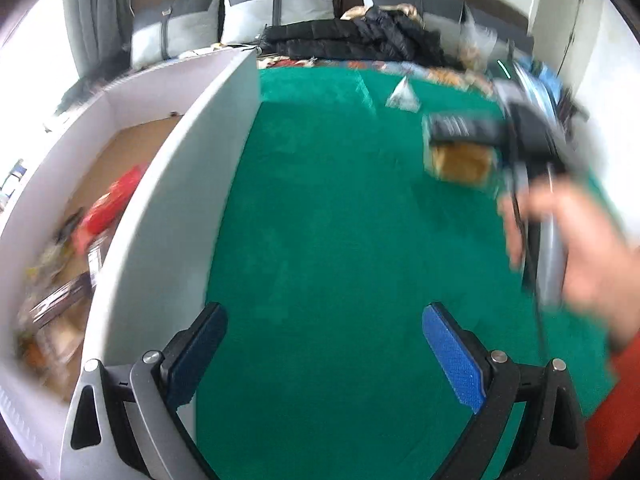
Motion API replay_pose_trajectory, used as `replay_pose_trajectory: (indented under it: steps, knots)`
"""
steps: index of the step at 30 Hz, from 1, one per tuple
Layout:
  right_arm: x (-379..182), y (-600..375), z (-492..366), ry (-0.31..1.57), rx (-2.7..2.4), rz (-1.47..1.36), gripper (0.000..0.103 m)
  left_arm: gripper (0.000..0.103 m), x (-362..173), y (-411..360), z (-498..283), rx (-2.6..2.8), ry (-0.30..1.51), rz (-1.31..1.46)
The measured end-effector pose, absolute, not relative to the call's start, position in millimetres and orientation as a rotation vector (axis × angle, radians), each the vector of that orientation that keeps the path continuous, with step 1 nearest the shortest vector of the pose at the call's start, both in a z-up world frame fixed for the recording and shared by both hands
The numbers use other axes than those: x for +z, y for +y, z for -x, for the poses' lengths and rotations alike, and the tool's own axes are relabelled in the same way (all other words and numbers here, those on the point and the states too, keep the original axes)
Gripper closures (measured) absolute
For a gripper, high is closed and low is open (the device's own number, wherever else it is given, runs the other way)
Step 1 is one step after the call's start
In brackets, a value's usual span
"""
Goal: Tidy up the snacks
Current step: 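Grasp the bagged bread with the right tool while the left tool grasps the white triangular packet, then carry both snacks into the cardboard box and open both tools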
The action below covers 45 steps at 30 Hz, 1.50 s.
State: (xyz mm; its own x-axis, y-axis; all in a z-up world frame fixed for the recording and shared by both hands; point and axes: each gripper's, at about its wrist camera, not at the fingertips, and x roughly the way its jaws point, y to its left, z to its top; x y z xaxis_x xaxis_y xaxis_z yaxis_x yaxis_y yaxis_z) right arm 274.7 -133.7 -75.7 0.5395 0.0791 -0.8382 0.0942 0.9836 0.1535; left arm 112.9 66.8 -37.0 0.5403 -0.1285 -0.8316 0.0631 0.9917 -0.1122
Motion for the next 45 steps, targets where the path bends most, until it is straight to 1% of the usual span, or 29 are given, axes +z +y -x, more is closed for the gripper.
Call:
replay_pose_trajectory:
  steps: [1, 2, 3, 6, 8, 13, 16, 17, 18, 19, 20, 22, 26, 28, 32, 33, 36, 38, 40, 41, 42, 43, 44, 45]
  knots:
    - [-76, -142, -268, 0.978, 0.027, -0.191, 0.016, 0.006, -35, 69, -126, -0.125, 0.989, 0.106]
    - [-72, -145, -263, 0.958, 0.071, -0.165, 0.024, 0.006, -33, 71, -142, -0.135, 0.986, 0.142]
    - [-69, -148, -257, 0.943, 0.115, -0.146, 0.027, 0.006, -31, 72, -163, -0.146, 0.983, 0.182]
    - [-66, -168, -223, 0.935, 0.201, -0.113, 0.028, 0.006, -24, 64, -225, -0.184, 0.932, 0.287]
    - [-65, -187, -201, 0.924, 0.218, -0.139, 0.028, 0.006, -25, 44, -272, -0.204, 0.914, 0.297]
    - [-65, -231, -149, 0.878, 0.226, -0.231, 0.028, 0.007, -44, -36, -398, -0.262, 0.974, 0.136]
    - [-67, -243, -122, 0.844, 0.236, -0.251, 0.028, 0.008, -60, -66, -445, -0.218, 1.003, 0.083]
    - [-66, -245, -120, 0.840, 0.241, -0.251, 0.028, 0.010, -69, -73, -459, -0.191, 1.017, 0.071]
    - [-66, -246, -116, 0.831, 0.252, -0.253, 0.028, 0.016, -76, -76, -465, -0.171, 1.030, 0.060]
    - [-66, -248, -115, 0.824, 0.258, -0.258, 0.028, 0.048, -86, -78, -470, -0.146, 1.053, 0.044]
    - [-65, -250, -113, 0.816, 0.262, -0.268, 0.028, 0.055, -92, -79, -471, -0.153, 1.065, 0.054]
    - [-66, -258, -114, 0.810, 0.258, -0.302, 0.028, 0.057, -90, -76, -464, -0.137, 1.007, 0.061]
    - [-65, -274, -115, 0.803, 0.250, -0.370, 0.028, 0.058, -69, -59, -423, -0.188, 0.945, 0.087]
    - [-54, -277, -114, 0.778, 0.259, -0.402, 0.028, 0.058, -46, -36, -390, -0.228, 0.926, 0.164]
    - [-20, -259, -113, 0.732, 0.329, -0.411, 0.028, 0.057, 21, 34, -293, -0.271, 0.858, 0.250]
    - [-4, -246, -115, 0.713, 0.367, -0.405, 0.028, 0.057, 40, 63, -260, -0.256, 0.842, 0.246]
    - [40, -192, -125, 0.665, 0.509, -0.379, 0.027, 0.057, 71, 138, -189, -0.149, 0.826, 0.221]
    - [69, -146, -132, 0.636, 0.617, -0.350, 0.027, 0.056, 80, 194, -145, -0.025, 0.835, 0.176]
    - [95, -83, -142, 0.636, 0.740, -0.317, 0.027, 0.056, 77, 236, -118, 0.090, 0.845, 0.126]
    - [105, -50, -146, 0.641, 0.794, -0.302, 0.026, 0.051, 74, 257, -105, 0.161, 0.854, 0.106]
    - [112, -10, -153, 0.660, 0.852, -0.283, 0.024, 0.043, 69, 276, -95, 0.219, 0.860, 0.093]
    - [114, 20, -158, 0.690, 0.883, -0.260, 0.023, 0.026, 64, 292, -86, 0.265, 0.865, 0.090]
    - [113, 58, -166, 0.753, 0.910, -0.234, 0.021, 0.014, 59, 304, -77, 0.303, 0.867, 0.092]
    - [107, 91, -172, 0.824, 0.925, -0.212, 0.020, 0.013, 55, 313, -68, 0.337, 0.864, 0.092]
